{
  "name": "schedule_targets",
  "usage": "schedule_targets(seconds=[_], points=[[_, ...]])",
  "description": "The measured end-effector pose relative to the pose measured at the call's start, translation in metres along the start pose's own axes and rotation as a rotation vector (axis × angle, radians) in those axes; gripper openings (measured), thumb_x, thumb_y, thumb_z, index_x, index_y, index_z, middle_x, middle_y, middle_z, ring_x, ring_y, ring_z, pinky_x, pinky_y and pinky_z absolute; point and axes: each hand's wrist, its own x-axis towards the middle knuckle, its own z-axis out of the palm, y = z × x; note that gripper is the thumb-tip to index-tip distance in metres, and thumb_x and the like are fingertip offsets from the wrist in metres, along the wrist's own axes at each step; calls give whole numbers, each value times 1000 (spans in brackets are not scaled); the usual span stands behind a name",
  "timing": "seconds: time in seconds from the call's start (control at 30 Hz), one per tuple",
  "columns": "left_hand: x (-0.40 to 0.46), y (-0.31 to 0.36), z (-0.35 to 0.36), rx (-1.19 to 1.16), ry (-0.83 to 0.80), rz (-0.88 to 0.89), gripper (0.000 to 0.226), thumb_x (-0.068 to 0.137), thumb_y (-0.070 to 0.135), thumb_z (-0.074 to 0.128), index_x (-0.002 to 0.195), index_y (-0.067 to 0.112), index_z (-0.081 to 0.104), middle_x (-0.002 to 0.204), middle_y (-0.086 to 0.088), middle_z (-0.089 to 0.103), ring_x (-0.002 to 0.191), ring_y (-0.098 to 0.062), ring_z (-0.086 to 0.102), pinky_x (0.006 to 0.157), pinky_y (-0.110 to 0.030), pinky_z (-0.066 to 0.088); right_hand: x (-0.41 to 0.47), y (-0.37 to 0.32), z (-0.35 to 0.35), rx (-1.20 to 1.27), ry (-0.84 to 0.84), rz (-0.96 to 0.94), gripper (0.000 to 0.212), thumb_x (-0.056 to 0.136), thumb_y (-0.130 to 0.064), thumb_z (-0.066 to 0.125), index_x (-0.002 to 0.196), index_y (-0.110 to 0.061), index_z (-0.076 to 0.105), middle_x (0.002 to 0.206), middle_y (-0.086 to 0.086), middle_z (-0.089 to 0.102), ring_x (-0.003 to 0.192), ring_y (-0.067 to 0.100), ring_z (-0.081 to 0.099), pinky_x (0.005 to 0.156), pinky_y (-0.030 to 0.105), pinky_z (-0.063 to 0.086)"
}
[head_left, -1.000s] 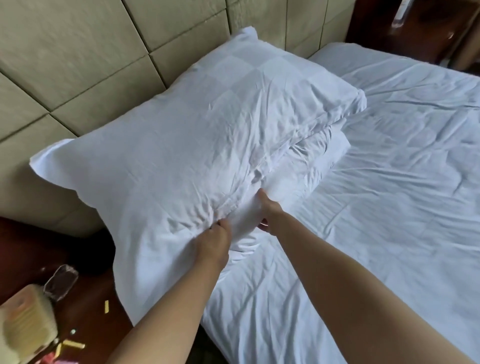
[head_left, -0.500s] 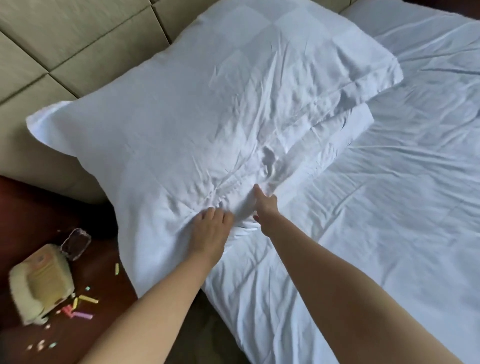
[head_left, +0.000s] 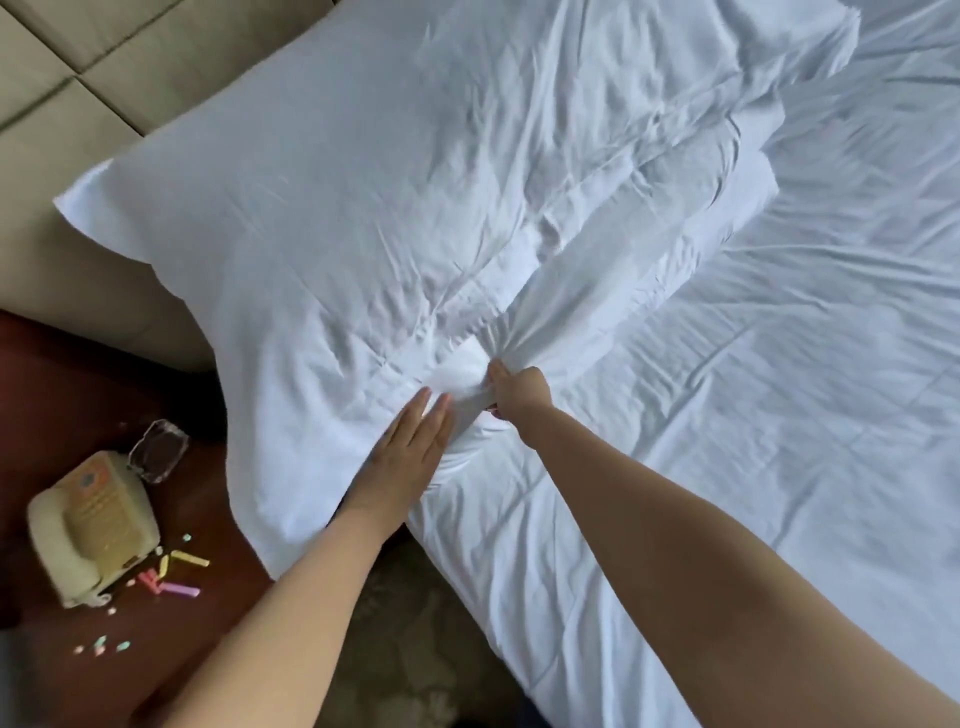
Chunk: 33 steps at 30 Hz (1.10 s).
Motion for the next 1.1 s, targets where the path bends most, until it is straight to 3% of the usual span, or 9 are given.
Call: schedule_targets(seconds=[0.1, 0.2, 0.3, 0.4, 0.57, 0.63, 0.77, 0.9, 1.1], points=[[-12, 4, -8, -17, -164, 63, 76, 92, 17, 49, 147, -7, 2, 155, -24, 9, 144, -44, 7, 119, -53, 5, -14, 15, -5, -75, -15, -97, 65, 81, -63, 50, 108, -6, 64, 106, 8, 68, 99, 22, 62, 94, 40, 48], [-44, 15, -1, -132, -131, 133, 58, 74, 21, 72, 129, 16, 54, 142, -13, 39, 136, -37, 28, 114, -58, 10, -32, 57, -3, -402, -90, -260, 41, 98, -45, 44, 127, -18, 55, 141, -3, 42, 112, 13, 54, 93, 27, 39], [-81, 31, 4, -272, -263, 240, 43, 66, 23, 78, 107, 16, 70, 118, -5, 63, 117, -28, 55, 115, -58, 17, -34, 79, 25, -701, -98, -332, 49, 95, -32, 54, 140, -23, 36, 157, -2, -1, 109, 24, 59, 82, 32, 49], [-97, 46, 16, -677, -350, -184, 32, 74, 16, 68, 105, 19, 72, 105, 5, 67, 103, -17, 62, 112, -45, 32, -39, 85, 54, -672, 104, -396, 49, 90, -36, 60, 132, -18, 42, 148, 0, 20, 106, 23, 58, 79, 33, 49], [-73, 60, 33, -1635, -269, -1351, 22, 94, 9, 51, 109, 19, 65, 111, 3, 64, 107, -16, 58, 88, -25, 44, -36, 120, 97, -651, 70, -251, 68, 80, -59, 61, 131, -19, 43, 129, -1, 43, 114, 22, 52, 86, 39, 49], [-62, 57, 48, -1855, -204, -1501, 20, 95, 10, 52, 103, 23, 65, 112, 3, 64, 108, -16, 59, 93, -28, 45, -26, 123, 112, -658, 104, -207, 73, 82, -61, 57, 135, -14, 40, 132, 2, 45, 116, 25, 52, 88, 40, 48], [-50, 45, 70, -2074, -178, -1537, 21, 96, 24, 53, 114, 23, 64, 123, 0, 63, 115, -17, 58, 102, -36, 44, 0, 116, 126, -736, 194, -340, 31, 96, -18, 36, 119, -8, 54, 122, 12, 57, 106, 34, 56, 83, 40, 48], [-35, 36, 80, -2221, -150, -1475, 25, 98, 30, 50, 117, 16, 56, 118, -7, 60, 115, -22, 57, 92, -32, 44, -4, 125, 111, -761, 219, -481, 24, 95, -13, 36, 76, -6, 50, 89, 12, 62, 88, 35, 57, 66, 34, 35], [-48, 15, 123, -2187, -307, -1229, 10, 94, 17, 51, 95, 7, 52, 72, 3, 39, 63, -5, 35, 64, -17, 37, -66, 165, 180, -628, 78, -922, 25, 86, -12, 40, 69, -2, 54, 66, 12, 54, 56, 32, 52, 49, 30, 33]])
